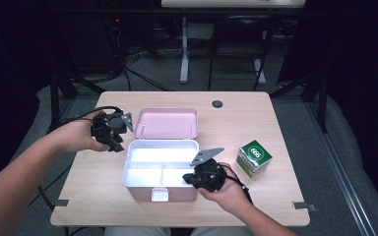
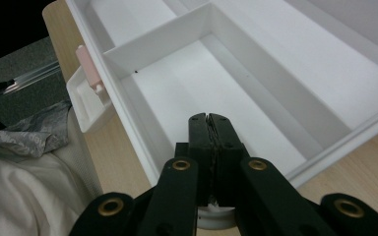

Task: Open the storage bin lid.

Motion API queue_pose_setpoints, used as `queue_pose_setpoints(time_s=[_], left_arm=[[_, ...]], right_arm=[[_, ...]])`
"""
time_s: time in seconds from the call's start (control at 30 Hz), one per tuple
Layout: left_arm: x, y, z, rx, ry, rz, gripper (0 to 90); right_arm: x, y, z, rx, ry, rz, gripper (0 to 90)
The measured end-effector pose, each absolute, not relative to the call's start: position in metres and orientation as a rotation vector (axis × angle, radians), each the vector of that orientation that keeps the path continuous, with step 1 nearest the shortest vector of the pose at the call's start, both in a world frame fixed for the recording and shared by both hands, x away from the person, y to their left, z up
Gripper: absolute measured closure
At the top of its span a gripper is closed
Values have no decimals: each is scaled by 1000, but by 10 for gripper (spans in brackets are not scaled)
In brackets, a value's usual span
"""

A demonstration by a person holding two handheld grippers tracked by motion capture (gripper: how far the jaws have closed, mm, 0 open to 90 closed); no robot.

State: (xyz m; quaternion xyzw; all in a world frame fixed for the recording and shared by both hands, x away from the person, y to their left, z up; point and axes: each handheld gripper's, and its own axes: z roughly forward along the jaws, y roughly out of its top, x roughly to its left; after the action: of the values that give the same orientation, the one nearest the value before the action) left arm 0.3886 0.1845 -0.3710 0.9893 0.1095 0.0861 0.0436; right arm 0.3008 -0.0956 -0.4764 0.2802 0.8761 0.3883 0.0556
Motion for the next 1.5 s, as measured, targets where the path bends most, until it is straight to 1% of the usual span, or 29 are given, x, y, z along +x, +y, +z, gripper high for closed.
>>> queue_pose_setpoints(time_s=[0.13,0.53,0.97,1.13,1.5], left_arm=[[384,172,-372,3041,268,261,672],[379,144,-374,3079,157,260,681],[375,118,-385,3092,93,250,709],[375,111,-391,3109,75,225,716],[375,101,-400,3122,45,207,739]], right_arm=[[301,-96,-477,850,2658,1179,893],[301,-96,-477,851,2657,1181,892],[300,-96,-477,851,2655,1184,889],[300,-96,-477,853,2651,1186,875],[298,-98,-472,855,2624,1213,859]])
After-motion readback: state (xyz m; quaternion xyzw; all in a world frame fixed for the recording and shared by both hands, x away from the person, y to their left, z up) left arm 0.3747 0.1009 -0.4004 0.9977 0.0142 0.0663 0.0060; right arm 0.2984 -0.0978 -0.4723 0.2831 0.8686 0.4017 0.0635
